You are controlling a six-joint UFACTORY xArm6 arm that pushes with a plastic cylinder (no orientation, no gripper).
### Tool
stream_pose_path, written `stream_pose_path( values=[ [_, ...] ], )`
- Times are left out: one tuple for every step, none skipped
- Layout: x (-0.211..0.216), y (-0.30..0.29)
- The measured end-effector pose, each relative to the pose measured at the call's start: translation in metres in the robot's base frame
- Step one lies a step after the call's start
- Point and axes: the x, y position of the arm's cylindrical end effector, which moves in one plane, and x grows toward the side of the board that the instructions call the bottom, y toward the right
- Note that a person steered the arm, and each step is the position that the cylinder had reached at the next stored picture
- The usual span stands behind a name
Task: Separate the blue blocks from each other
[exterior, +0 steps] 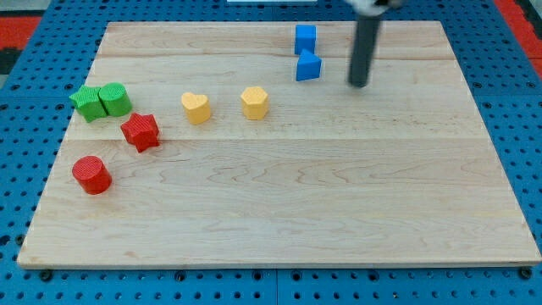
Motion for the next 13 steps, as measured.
stream_pose_path(
  values=[
    [-0.089,0.065],
    [-0.113,-0.001],
    [-0.09,-0.084],
    [-0.048,-0.114],
    [0.007,-0.098],
    [0.04,-0.09],
    [0.064,-0.084],
    [0.005,-0.056],
    [-0.032,-0.079],
    [0.01,-0.146],
    [0.077,-0.144],
    [0.108,-0.141],
    [0.066,-0.142]
  ],
)
